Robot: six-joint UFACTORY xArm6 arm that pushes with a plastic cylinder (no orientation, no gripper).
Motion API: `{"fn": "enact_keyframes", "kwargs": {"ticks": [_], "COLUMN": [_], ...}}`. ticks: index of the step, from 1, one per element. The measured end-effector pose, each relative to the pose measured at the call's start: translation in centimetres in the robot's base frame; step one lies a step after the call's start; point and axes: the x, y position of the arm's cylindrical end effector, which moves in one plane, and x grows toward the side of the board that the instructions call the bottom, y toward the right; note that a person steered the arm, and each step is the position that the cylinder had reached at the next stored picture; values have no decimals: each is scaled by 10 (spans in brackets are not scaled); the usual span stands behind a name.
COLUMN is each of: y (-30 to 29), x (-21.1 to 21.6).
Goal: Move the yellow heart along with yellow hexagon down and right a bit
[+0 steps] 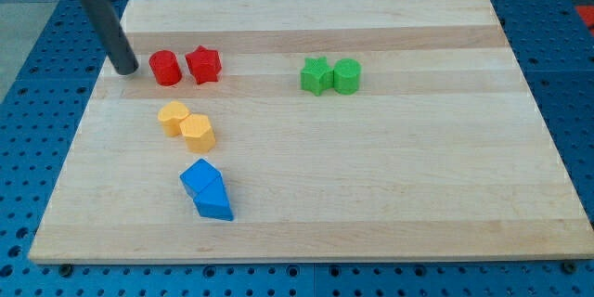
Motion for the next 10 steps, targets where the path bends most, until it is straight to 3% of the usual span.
{"fn": "enact_keyframes", "kwargs": {"ticks": [4, 6, 10], "y": [48, 25, 45], "x": [0, 15, 61]}}
